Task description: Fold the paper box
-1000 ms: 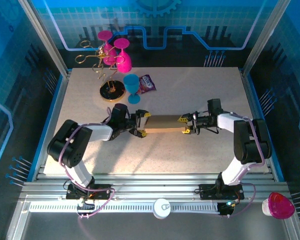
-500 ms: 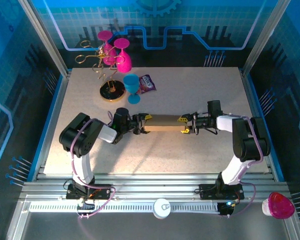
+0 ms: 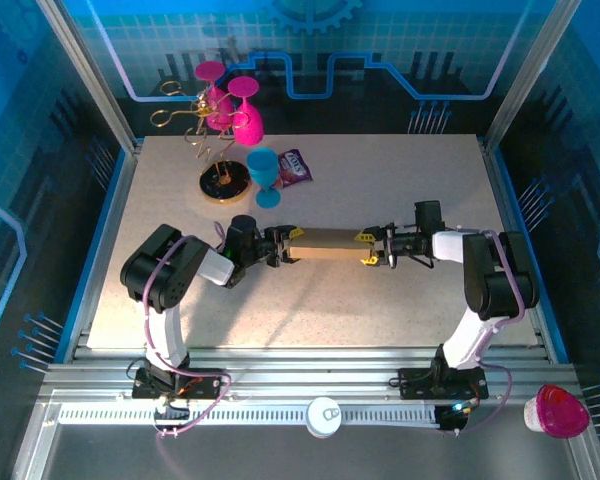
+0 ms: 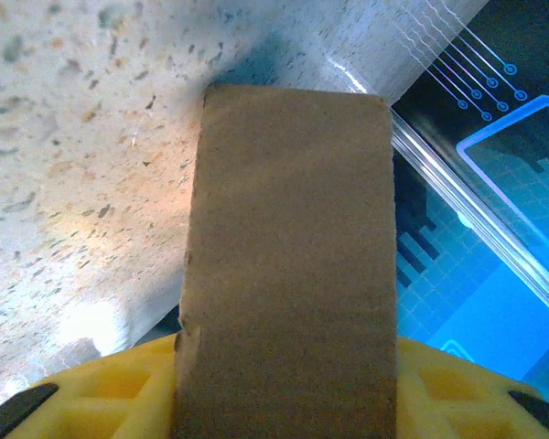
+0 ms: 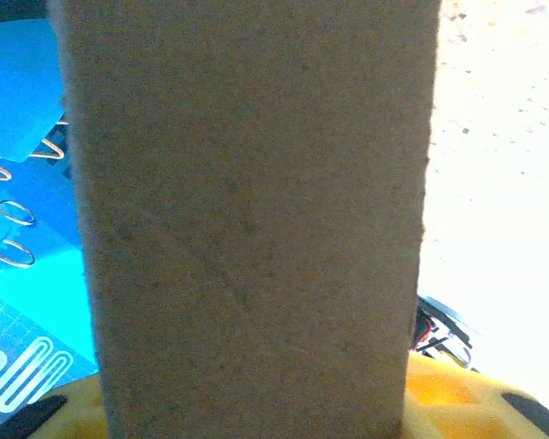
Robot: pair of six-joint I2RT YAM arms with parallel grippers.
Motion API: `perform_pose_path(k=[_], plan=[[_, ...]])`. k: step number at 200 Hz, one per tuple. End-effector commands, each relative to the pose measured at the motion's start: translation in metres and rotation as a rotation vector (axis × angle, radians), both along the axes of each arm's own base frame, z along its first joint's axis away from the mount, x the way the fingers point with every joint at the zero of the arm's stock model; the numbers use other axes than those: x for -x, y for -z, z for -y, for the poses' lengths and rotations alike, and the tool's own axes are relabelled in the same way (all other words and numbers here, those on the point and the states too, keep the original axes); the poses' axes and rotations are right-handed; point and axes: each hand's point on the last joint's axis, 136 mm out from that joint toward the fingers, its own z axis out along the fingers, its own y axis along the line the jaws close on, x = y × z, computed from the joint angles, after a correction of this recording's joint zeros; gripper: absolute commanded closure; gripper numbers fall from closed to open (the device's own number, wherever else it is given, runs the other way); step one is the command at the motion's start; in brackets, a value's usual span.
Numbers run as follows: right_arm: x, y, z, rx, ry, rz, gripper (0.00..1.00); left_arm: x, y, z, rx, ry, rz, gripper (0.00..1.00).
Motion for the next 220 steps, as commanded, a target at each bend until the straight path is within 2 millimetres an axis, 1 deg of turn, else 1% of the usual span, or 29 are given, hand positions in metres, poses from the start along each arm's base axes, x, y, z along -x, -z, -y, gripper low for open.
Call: perform_pose_path(k=[1,17,36,52,91,126,141,150,190,198,220], plan=[[0.003,0.012,0.000,-0.001,0.006,-0.057,0.58,-0.003,0.008,0.000,0.006,-0.028,-0.085,0.73],[0.001,0.012,0.000,-0.003,0.009,-0.057,0.57,0.000,0.008,0.003,0.000,-0.006,-0.102,0.70],[0.000,0.013,0.000,-0.003,0.008,-0.059,0.58,0.005,0.010,0.006,-0.007,0.018,-0.129,0.62],[0.000,0.012,0.000,-0.002,0.005,-0.058,0.58,0.009,0.012,0.008,-0.011,0.035,-0.152,0.57],[-0.002,0.011,-0.001,0.000,-0.008,-0.054,0.58,0.015,0.018,0.009,-0.025,0.059,-0.189,0.51],[-0.004,0.010,0.001,0.005,-0.014,-0.054,0.58,0.015,0.016,0.010,-0.026,0.066,-0.190,0.48],[-0.005,0.010,0.001,0.007,-0.014,-0.052,0.58,0.014,0.015,0.010,-0.025,0.068,-0.186,0.48],[-0.006,0.009,0.001,0.008,-0.013,-0.050,0.58,0.015,0.015,0.010,-0.028,0.069,-0.187,0.50],[-0.006,0.011,0.003,0.011,-0.009,-0.053,0.57,0.018,0.014,0.006,-0.036,0.049,-0.195,0.63],[-0.007,0.010,0.004,0.011,-0.007,-0.048,0.56,0.018,0.012,0.005,-0.037,0.043,-0.195,0.66],[-0.004,0.011,0.008,0.020,-0.011,-0.047,0.44,0.022,0.010,0.000,-0.049,0.027,-0.210,0.72]])
